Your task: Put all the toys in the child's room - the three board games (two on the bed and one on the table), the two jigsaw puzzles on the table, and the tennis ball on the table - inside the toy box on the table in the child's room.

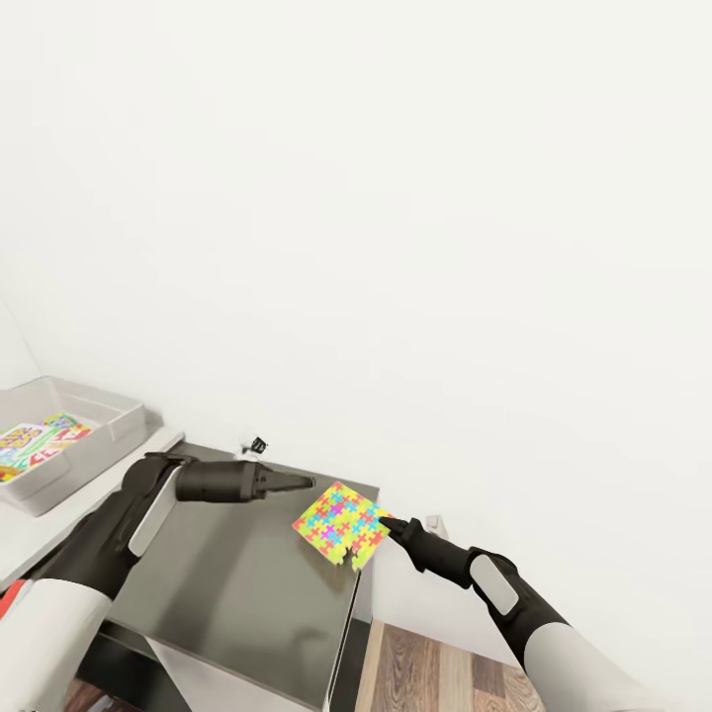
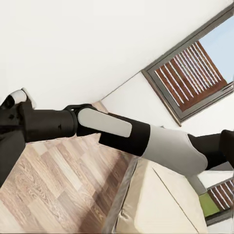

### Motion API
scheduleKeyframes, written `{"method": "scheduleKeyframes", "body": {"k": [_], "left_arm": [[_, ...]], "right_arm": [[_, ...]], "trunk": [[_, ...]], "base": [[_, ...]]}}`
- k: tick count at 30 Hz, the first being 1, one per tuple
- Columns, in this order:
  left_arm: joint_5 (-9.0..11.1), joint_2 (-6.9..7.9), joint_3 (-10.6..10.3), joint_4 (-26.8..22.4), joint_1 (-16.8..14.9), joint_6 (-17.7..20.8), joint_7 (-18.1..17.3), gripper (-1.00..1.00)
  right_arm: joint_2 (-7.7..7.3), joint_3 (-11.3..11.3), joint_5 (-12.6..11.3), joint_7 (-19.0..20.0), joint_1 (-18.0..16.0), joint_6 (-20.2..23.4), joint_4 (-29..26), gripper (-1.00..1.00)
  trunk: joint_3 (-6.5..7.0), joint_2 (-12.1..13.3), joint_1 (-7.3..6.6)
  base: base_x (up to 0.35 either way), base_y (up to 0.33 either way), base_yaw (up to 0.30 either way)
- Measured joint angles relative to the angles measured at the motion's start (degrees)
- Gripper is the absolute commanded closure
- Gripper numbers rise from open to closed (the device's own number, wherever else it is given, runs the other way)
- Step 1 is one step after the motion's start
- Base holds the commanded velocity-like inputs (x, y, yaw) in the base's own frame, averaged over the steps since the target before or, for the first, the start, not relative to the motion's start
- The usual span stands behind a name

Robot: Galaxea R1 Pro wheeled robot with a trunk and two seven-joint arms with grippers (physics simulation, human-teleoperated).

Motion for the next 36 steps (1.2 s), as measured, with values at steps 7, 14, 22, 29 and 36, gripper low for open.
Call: {"method": "scheduleKeyframes", "body": {"k": [7,14,22,29,36], "left_arm": [[0.02,1.62,1.47,8.92,0.12,-0.70,-0.29,-1.00],[0.50,6.52,2.19,9.70,0.19,-0.23,-1.23,-1.00],[0.21,8.16,2.18,9.85,0.22,-0.29,-5.33,-1.00],[0.09,8.23,2.21,9.86,0.20,-0.36,-5.75,-1.00],[0.07,8.42,2.25,9.87,0.21,-0.34,-5.78,-1.00]], "right_arm": [[-0.19,0.08,-0.02,0.20,0.07,0.31,-0.16,1.00],[-0.07,0.09,0.00,2.07,0.09,0.31,-0.26,1.00],[-0.08,0.10,0.03,2.46,0.09,0.30,-0.27,1.00],[-0.06,0.04,0.01,2.57,0.09,0.30,-0.27,1.00],[-0.13,0.00,-0.04,2.54,0.13,0.22,-0.27,1.00]], "trunk": [[1.26,2.81,-1.54],[2.52,5.62,-3.06],[3.96,8.83,-4.83],[5.21,11.64,-6.37],[6.47,14.45,-7.91]], "base": [[0.000,0.000,0.000],[-0.075,0.000,0.000],[-0.086,0.000,0.000],[-0.137,0.000,0.000],[-0.009,0.000,0.000]]}}
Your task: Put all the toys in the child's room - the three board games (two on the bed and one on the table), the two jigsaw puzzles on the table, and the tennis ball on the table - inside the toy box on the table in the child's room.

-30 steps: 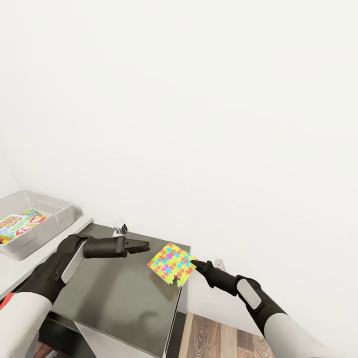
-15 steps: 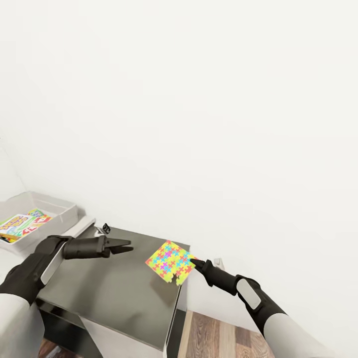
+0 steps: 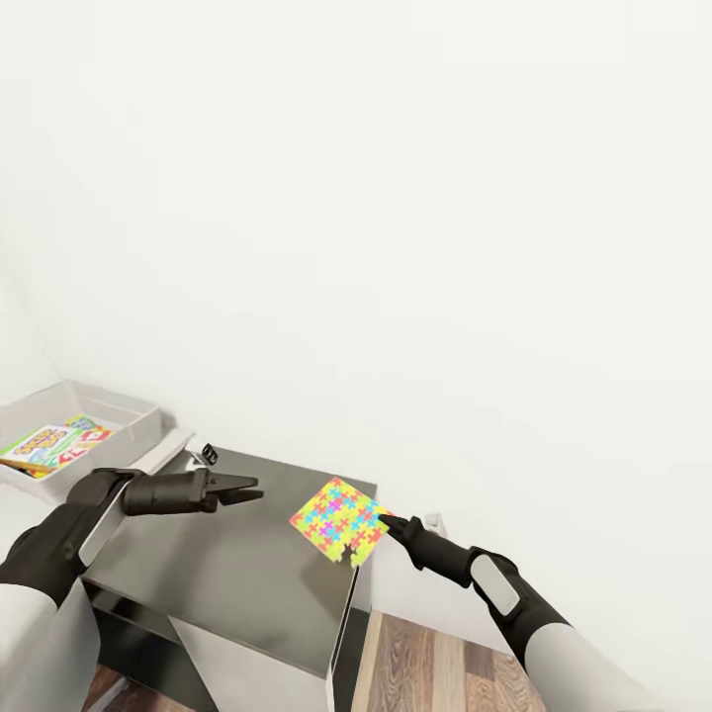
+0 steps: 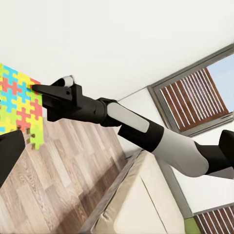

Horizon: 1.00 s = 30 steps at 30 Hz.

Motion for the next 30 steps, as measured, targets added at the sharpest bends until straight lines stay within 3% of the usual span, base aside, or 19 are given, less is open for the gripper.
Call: {"method": "scheduleKeyframes", "body": {"k": [9,20,30], "left_arm": [[0.03,0.86,0.43,0.24,0.00,-0.05,0.00,-1.00],[0.00,0.88,0.49,0.25,-0.04,-0.07,0.00,-1.00],[-0.03,1.16,0.61,0.25,-0.06,-0.08,0.00,-1.00]], "right_arm": [[0.05,-0.05,0.00,0.00,0.05,-0.40,0.00,1.00],[0.07,-0.09,0.01,-0.06,0.05,-0.60,0.00,1.00],[-0.06,-0.08,0.12,-2.51,0.05,-0.44,0.01,1.00]], "trunk": [[1.62,3.62,-1.96],[3.60,8.03,-4.40],[5.40,12.05,-6.60]], "base": [[-0.152,0.000,0.000],[-0.006,0.000,0.000],[0.000,0.000,0.000]]}}
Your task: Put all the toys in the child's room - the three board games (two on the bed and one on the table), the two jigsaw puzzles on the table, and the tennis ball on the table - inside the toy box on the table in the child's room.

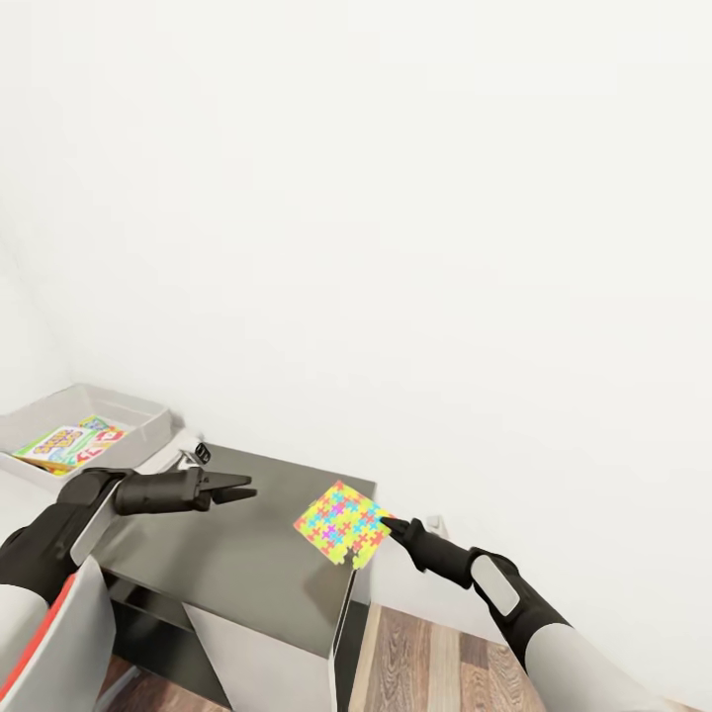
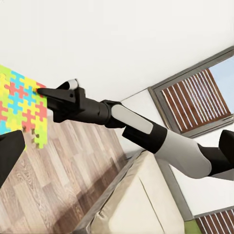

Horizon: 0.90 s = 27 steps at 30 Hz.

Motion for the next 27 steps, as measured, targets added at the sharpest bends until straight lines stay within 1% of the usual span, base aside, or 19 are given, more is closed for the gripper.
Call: {"method": "scheduleKeyframes", "body": {"k": [5,8,13,20,27], "left_arm": [[-0.04,0.55,0.93,0.00,0.03,0.00,0.00,-1.00],[-0.06,0.96,1.06,0.06,0.05,-0.06,0.00,-1.00],[-0.05,1.26,1.16,0.30,0.06,-0.10,0.00,-1.00],[-0.01,1.76,1.13,0.34,0.06,-0.09,0.01,-1.00],[0.02,1.91,1.12,0.35,0.06,-0.14,0.00,-1.00]], "right_arm": [[-0.14,0.00,-0.18,-1.67,0.00,0.31,-0.01,1.00],[-0.01,-0.13,-0.25,-1.41,0.00,0.37,-0.01,1.00],[0.06,-0.28,-0.26,-1.04,0.03,0.23,-0.01,1.00],[0.11,-0.27,-0.25,-1.06,0.08,-0.03,-0.01,1.00],[0.12,-0.33,-0.22,-1.04,0.09,-0.18,-0.01,1.00]], "trunk": [[0.90,2.01,-1.10],[1.44,3.21,-1.76],[2.34,5.22,-2.86],[3.60,8.04,-4.39],[4.87,10.85,-5.94]], "base": [[0.000,0.000,0.000],[0.000,0.000,0.000],[-0.001,0.000,0.000],[-0.133,0.000,0.000],[-0.022,0.000,0.000]]}}
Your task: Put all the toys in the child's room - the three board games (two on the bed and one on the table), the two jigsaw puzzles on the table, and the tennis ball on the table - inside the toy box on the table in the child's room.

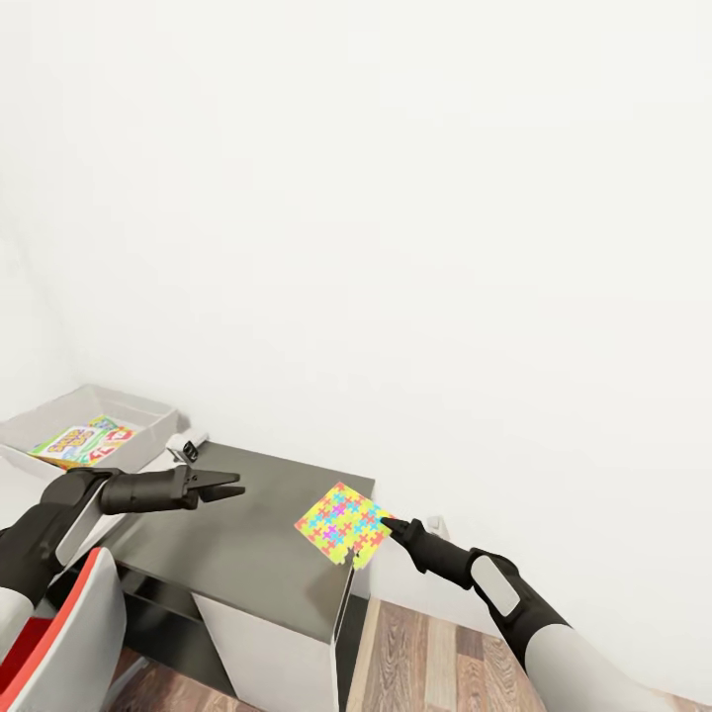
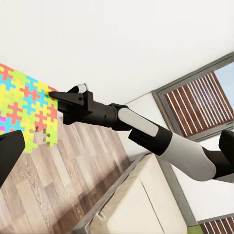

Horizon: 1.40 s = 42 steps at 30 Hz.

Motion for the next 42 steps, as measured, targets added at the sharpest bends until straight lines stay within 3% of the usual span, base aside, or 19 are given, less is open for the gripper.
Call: {"method": "scheduleKeyframes", "body": {"k": [32,42], "left_arm": [[0.00,0.00,0.00,0.00,-0.01,-0.22,0.00,-1.00],[-0.01,-0.02,0.00,-0.01,0.02,-0.30,0.08,-1.00]], "right_arm": [[-0.02,-0.17,0.04,0.08,0.01,-0.15,0.00,1.00],[0.02,0.14,-0.01,-0.04,0.50,-0.19,-4.14,1.00]], "trunk": [[7.04,12.88,-7.05],[7.06,12.90,-7.05]], "base": [[0.000,0.000,0.132],[0.000,0.000,0.078]]}}
